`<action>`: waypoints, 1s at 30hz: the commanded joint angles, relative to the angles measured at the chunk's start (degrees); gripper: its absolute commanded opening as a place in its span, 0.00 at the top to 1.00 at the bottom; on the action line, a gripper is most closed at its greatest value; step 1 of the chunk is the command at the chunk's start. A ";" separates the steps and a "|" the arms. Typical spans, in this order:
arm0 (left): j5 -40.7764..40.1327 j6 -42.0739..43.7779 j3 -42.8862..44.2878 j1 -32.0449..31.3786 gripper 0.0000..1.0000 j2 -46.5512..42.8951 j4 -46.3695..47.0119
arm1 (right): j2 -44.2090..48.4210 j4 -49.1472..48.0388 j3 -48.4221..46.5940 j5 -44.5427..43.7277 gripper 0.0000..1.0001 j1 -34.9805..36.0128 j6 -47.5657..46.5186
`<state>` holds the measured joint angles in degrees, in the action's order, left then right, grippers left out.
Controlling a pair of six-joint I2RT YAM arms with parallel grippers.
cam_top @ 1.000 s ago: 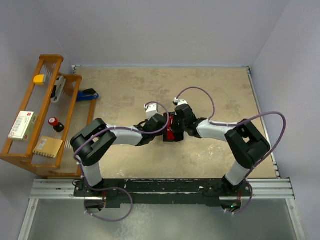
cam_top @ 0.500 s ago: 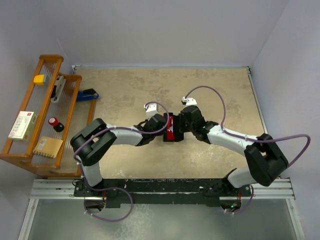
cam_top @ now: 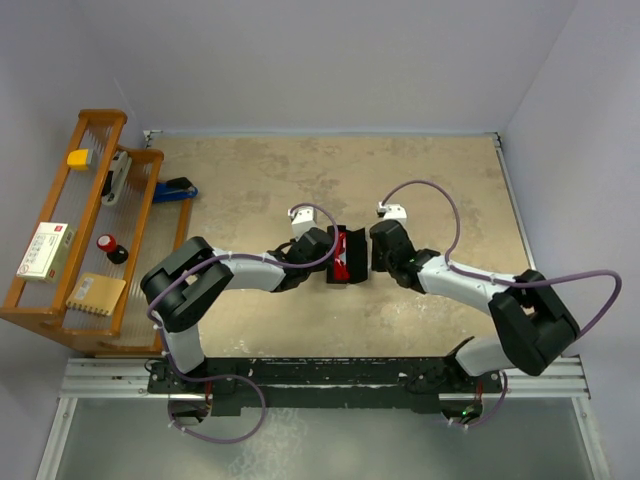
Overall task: Organize the sunglasses
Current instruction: Close the sunglasses case at the center of the board.
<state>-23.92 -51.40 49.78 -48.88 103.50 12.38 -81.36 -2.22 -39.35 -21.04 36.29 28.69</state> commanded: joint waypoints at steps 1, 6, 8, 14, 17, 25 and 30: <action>1.37 0.61 0.31 -0.29 1.00 -0.94 0.16 | -1.73 -3.13 1.00 0.73 1.00 -0.88 1.43; 1.77 0.42 0.04 -0.25 1.00 -0.80 0.45 | -3.86 -7.22 1.37 5.48 1.00 -1.01 1.60; 1.77 0.41 0.04 -0.26 1.00 -0.86 0.45 | -4.84 -8.07 1.01 6.60 1.00 -0.96 1.64; 2.10 0.18 0.06 -0.28 1.00 -0.43 0.73 | -5.74 -10.72 0.36 10.69 1.00 -0.97 1.95; 2.36 0.07 0.22 -0.28 1.00 -0.23 0.89 | -5.12 -11.13 -0.31 11.76 1.00 -0.97 2.07; 2.30 -0.11 0.28 -0.45 1.00 0.10 0.89 | -3.56 -12.20 -2.78 16.01 1.00 -0.96 1.54; 2.21 -0.12 0.25 -0.51 1.00 0.00 0.76 | -4.17 -14.12 -3.61 19.76 1.00 -0.88 2.35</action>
<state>-23.11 -51.44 49.78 -48.88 103.50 12.47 -86.80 -12.43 -40.27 -5.63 35.24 30.26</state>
